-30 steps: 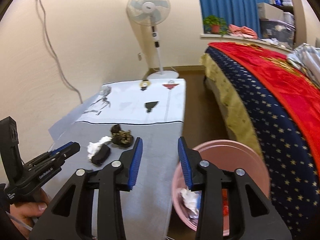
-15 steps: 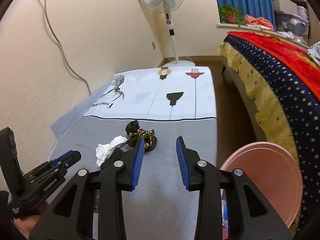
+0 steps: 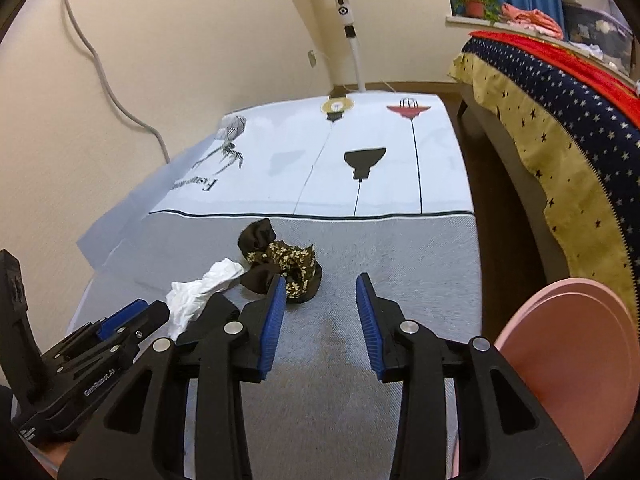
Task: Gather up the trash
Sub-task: 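Grasp the white tissue with the left gripper while the right grasps the black-and-gold cloth, then lift the tissue in the left gripper and carry the cloth in the right toward the bin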
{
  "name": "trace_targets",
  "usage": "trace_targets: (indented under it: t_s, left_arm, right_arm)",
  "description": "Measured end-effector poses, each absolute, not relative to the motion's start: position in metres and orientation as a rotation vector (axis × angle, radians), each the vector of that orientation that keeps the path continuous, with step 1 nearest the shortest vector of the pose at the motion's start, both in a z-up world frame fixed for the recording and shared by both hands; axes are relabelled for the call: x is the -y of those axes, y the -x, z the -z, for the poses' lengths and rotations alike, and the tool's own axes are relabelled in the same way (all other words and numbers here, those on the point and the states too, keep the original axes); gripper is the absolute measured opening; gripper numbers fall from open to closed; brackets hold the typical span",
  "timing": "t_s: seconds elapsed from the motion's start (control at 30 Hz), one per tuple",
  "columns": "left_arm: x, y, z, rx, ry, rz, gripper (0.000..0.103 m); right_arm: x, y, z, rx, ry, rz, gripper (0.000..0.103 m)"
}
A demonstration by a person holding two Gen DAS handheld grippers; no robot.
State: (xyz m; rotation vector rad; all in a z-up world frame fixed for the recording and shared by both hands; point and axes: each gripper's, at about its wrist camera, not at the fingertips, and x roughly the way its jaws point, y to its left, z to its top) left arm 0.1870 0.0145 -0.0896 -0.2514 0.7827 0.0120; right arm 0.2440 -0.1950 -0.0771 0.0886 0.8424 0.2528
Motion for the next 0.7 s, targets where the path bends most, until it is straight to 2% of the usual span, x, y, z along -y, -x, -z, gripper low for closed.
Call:
trace_targets:
  t_s: [0.3, 0.37, 0.4, 0.43, 0.53, 0.6, 0.7]
  left_arm:
    - [-0.011, -0.201, 0.106, -0.845, 0.252, -0.009, 0.042]
    - [-0.01, -0.203, 0.108, -0.856, 0.251, -0.001, 0.039]
    - [-0.01, -0.203, 0.109, -0.858, 0.25, 0.004, 0.03]
    - [-0.01, -0.203, 0.109, -0.86, 0.249, 0.007, 0.026]
    - [-0.011, -0.202, 0.106, -0.852, 0.247, 0.003, 0.019]
    - [-0.012, -0.201, 0.104, -0.848, 0.249, 0.006, 0.018]
    - [-0.012, -0.199, 0.101, -0.838, 0.24, 0.004, 0.017]
  right_arm:
    - [0.186, -0.263, 0.099, -0.892, -0.116, -0.271, 0.038]
    - [0.182, -0.266, 0.101, -0.893, -0.105, -0.28, 0.035]
    - [0.181, -0.266, 0.101, -0.892, -0.102, -0.282, 0.03]
    - [0.181, -0.266, 0.101, -0.891, -0.098, -0.283, 0.022]
    - [0.181, -0.267, 0.101, -0.892, -0.098, -0.292, 0.008]
    - [0.181, -0.266, 0.1, -0.891, -0.098, -0.294, 0.004]
    - [0.18, -0.263, 0.097, -0.878, -0.09, -0.3, 0.003]
